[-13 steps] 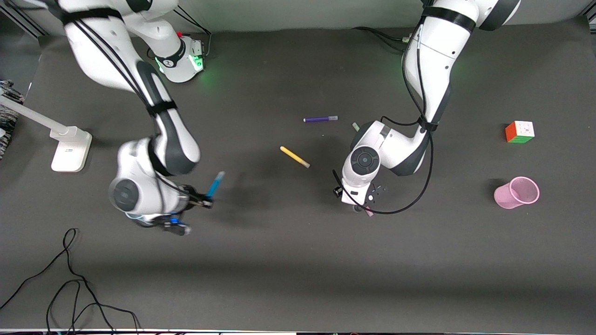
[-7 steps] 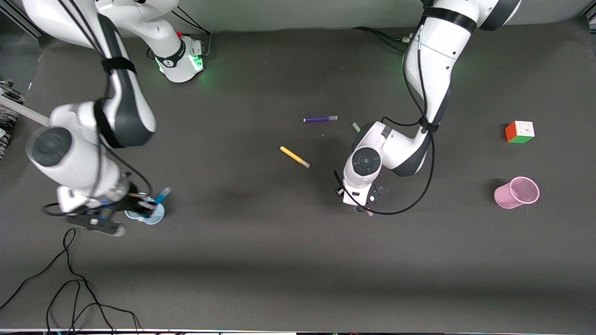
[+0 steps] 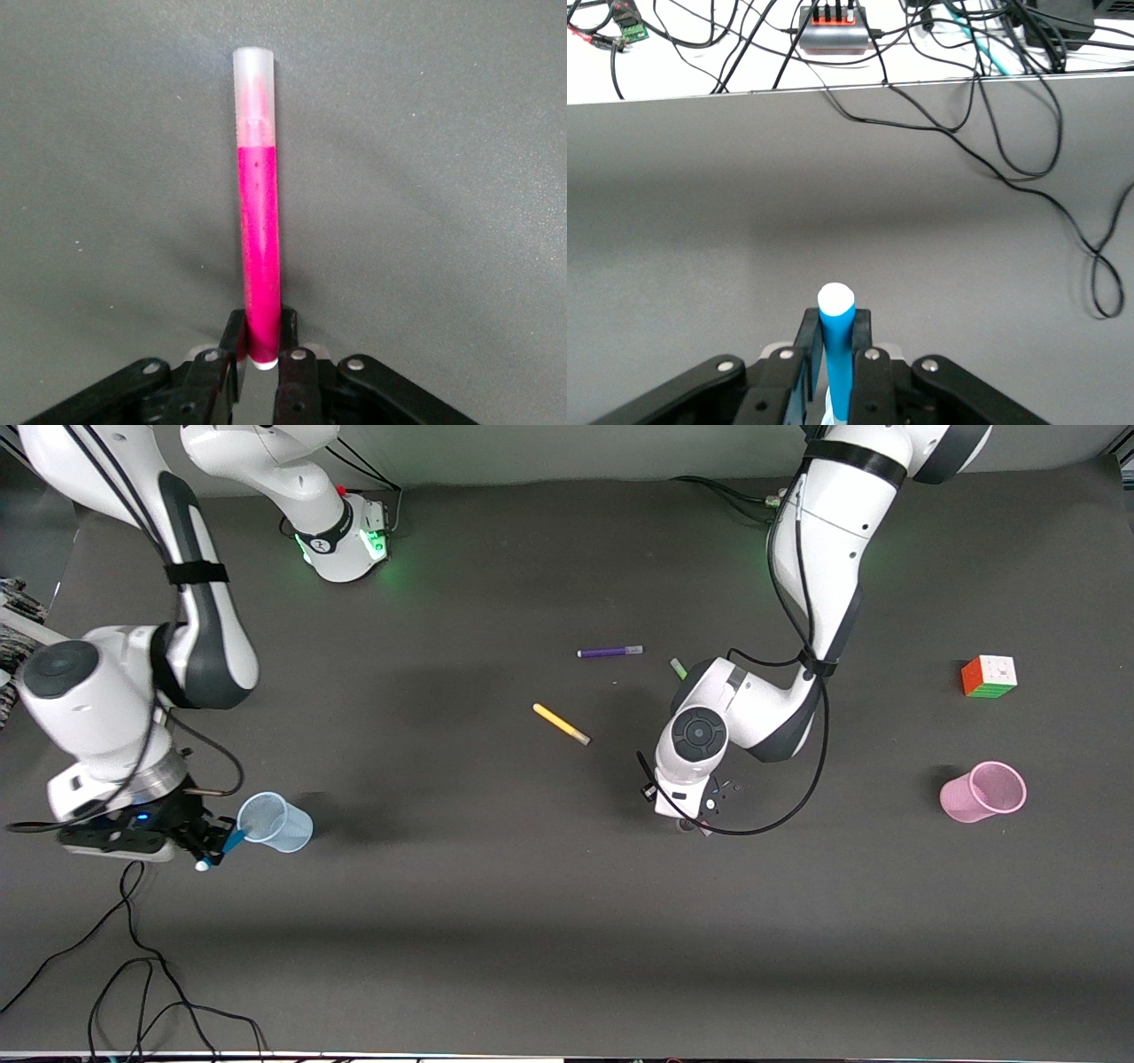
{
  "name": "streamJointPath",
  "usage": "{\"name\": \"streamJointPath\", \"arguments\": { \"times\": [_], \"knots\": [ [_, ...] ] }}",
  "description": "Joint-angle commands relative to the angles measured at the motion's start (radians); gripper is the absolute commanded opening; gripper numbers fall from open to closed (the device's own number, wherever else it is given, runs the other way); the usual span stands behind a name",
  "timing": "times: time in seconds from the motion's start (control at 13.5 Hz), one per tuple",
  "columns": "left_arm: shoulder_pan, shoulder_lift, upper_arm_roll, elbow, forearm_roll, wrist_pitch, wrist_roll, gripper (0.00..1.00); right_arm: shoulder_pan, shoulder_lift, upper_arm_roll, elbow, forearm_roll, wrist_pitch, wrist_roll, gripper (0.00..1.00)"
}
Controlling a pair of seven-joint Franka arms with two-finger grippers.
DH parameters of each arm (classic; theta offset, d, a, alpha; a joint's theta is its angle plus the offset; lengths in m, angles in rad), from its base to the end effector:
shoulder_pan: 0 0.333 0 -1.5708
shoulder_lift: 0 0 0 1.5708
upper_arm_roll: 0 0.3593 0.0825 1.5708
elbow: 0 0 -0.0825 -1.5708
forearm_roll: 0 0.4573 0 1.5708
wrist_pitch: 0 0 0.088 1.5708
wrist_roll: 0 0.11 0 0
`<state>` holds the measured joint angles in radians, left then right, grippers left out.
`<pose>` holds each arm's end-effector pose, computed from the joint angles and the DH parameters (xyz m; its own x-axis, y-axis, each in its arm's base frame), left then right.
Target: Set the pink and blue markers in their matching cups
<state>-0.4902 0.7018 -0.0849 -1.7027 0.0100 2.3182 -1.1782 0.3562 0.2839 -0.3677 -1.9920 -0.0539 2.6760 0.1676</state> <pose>0.6255 -0.3991 0.1554 0.8138 0.5760 -0.0765 0.5730 -0.8174 -0.0592 0.7049 0.0064 0.3666 0.9061 -0.0758 0.4163 -0.1166 -0.9904 0.0736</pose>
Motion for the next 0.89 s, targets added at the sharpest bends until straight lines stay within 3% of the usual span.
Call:
{"name": "streamJointPath", "arguments": {
  "times": [0.0, 0.45, 0.52, 0.82],
  "knots": [
    [-0.004, -0.016, 0.007, 0.018, 0.01, -0.043, -0.023, 0.0, 0.013, -0.023, -0.013, -0.077, -0.021, 0.073, -0.017, 0.0],
    [0.053, -0.212, 0.024, 0.045, 0.015, -0.463, 0.179, 0.0, 0.015, -0.032, -0.043, -0.154, -0.043, 0.114, -0.034, 0.0],
    [0.07, -0.253, 0.024, 0.041, 0.007, -0.547, 0.234, 0.0, 0.015, -0.032, -0.045, -0.154, -0.043, 0.113, -0.034, 0.99],
    [0.235, -0.424, 0.024, 0.035, -0.013, -0.88, 0.565, 0.0, 0.018, -0.051, -0.045, -0.143, -0.043, 0.094, -0.022, 1.0]
  ]
}}
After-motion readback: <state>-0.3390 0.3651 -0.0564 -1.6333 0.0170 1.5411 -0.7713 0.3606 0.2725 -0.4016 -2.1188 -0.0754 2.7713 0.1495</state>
